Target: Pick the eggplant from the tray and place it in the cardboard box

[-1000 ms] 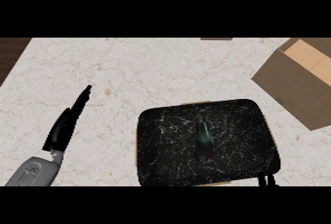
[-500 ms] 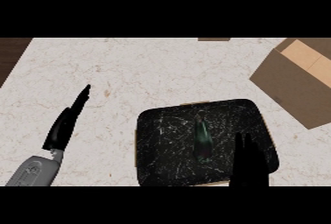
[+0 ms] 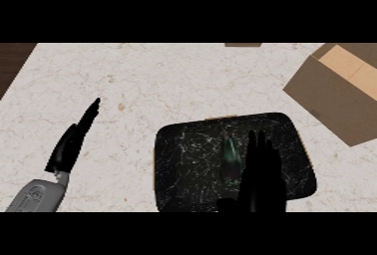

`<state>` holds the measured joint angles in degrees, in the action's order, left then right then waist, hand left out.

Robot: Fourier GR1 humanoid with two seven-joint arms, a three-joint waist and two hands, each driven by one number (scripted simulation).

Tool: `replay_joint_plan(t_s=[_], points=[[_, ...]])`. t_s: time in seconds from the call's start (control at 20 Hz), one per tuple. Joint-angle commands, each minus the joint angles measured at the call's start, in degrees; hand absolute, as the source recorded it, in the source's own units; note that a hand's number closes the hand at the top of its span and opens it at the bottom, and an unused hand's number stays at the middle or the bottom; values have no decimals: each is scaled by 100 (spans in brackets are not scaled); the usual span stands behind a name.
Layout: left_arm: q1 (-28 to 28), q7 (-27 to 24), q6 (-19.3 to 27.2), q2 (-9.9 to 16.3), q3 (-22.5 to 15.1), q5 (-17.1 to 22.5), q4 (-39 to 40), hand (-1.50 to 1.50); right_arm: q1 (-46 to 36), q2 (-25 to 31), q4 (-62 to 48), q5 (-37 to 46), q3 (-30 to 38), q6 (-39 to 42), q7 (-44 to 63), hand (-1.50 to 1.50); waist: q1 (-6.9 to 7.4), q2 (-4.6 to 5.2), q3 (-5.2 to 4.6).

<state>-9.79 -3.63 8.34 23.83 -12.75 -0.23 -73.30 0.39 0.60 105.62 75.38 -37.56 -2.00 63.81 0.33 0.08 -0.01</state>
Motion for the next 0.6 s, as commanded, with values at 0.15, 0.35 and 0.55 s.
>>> replay_joint_plan(t_s=[0.15, 0.35, 0.55], points=[[-43, 21, -251, -39, 233, -55, 86, 0, -701, -58, -419, -331, 70, 140, 1022, -150, -7, -4, -1], [165, -167, -201, -183, 303, -205, -20, 0, -263, -58, -217, -253, 160, -12, 626, -150, -33, -10, 0], [155, -97, -416, -64, 471, -240, -105, 0, -309, -58, -1214, -498, 357, -808, 47, -150, -18, -8, 2]])
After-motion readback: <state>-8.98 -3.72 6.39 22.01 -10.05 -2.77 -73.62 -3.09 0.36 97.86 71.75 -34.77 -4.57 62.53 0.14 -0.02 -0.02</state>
